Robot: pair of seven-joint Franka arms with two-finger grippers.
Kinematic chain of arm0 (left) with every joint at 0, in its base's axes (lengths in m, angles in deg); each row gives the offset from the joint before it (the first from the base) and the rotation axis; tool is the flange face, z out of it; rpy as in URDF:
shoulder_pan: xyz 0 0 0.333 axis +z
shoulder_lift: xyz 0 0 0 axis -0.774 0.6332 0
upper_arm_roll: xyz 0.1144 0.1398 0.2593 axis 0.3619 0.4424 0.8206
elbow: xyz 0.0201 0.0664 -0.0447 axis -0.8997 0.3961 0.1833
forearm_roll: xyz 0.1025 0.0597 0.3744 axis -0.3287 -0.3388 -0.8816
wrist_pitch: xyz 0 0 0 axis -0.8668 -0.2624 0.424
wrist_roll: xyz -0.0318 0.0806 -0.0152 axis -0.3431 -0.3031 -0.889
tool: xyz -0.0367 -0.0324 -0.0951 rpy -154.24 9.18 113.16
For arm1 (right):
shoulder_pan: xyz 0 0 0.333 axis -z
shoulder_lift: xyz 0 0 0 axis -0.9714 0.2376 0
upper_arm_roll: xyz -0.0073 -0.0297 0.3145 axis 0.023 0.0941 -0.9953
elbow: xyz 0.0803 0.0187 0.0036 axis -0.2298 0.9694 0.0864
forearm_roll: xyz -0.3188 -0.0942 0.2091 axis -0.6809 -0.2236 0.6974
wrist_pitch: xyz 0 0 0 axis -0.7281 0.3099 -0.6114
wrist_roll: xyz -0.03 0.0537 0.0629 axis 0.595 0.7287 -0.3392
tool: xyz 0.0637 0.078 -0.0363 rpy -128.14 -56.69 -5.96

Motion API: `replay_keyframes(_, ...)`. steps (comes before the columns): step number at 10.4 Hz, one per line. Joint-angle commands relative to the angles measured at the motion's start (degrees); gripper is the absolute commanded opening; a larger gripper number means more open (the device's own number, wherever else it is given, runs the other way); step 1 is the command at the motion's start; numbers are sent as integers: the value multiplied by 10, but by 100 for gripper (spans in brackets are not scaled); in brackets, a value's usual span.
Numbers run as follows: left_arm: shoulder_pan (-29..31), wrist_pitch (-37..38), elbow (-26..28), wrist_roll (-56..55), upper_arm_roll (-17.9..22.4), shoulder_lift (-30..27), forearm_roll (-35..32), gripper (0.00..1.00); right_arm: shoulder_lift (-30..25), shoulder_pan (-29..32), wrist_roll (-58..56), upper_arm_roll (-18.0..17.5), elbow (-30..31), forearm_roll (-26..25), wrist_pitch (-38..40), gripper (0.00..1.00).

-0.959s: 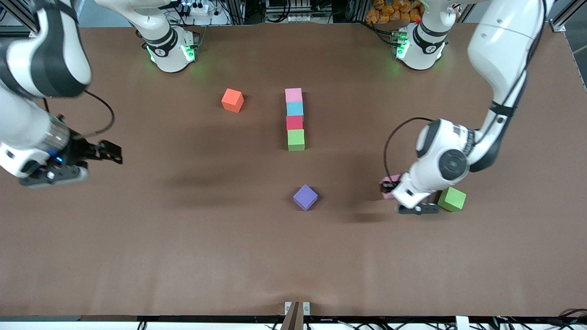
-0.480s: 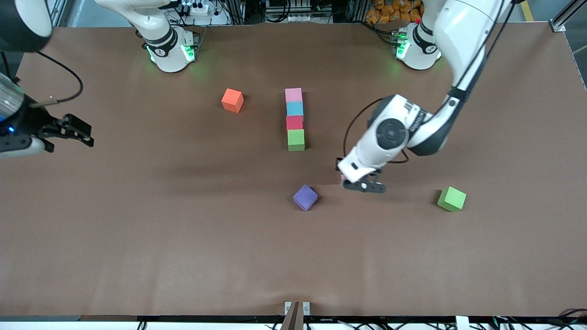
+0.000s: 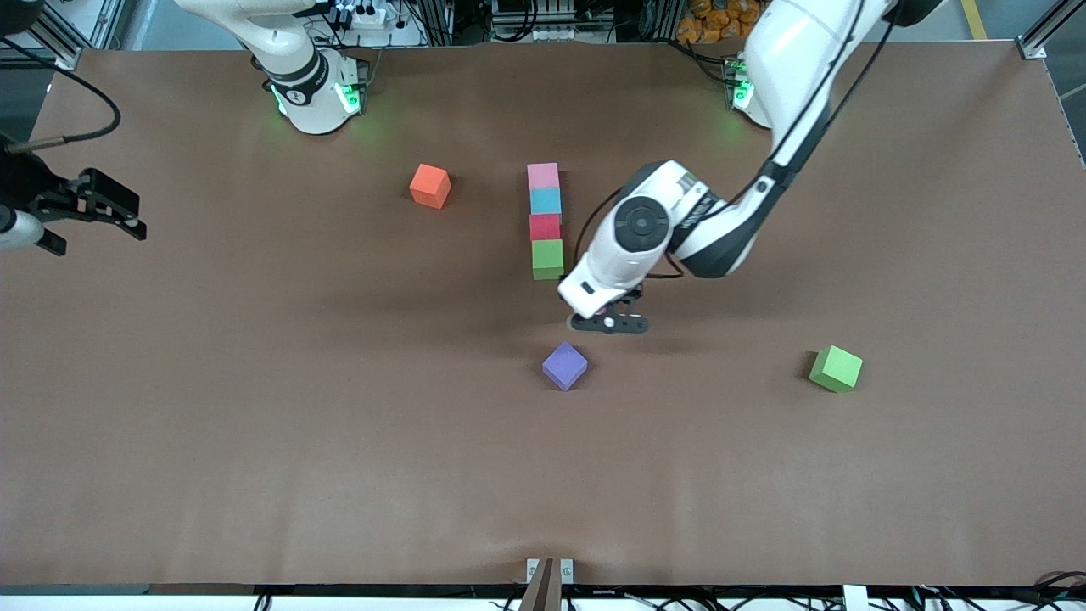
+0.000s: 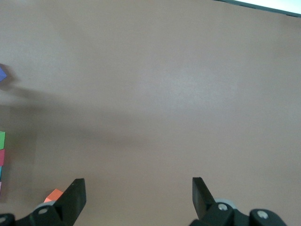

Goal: Arrange blocks into number 1
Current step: 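Carry the pink block with the left gripper and place it after green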

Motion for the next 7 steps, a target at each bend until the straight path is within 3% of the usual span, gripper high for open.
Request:
replay_keyframes(1, -38, 4, -57, -10, 25, 42, 26, 0, 3, 1, -6, 1, -12, 2, 25, 100)
replay_keyframes(7, -85, -9, -64, -5, 42, 74, 25, 0, 9, 5, 33, 2, -10, 2, -2, 100)
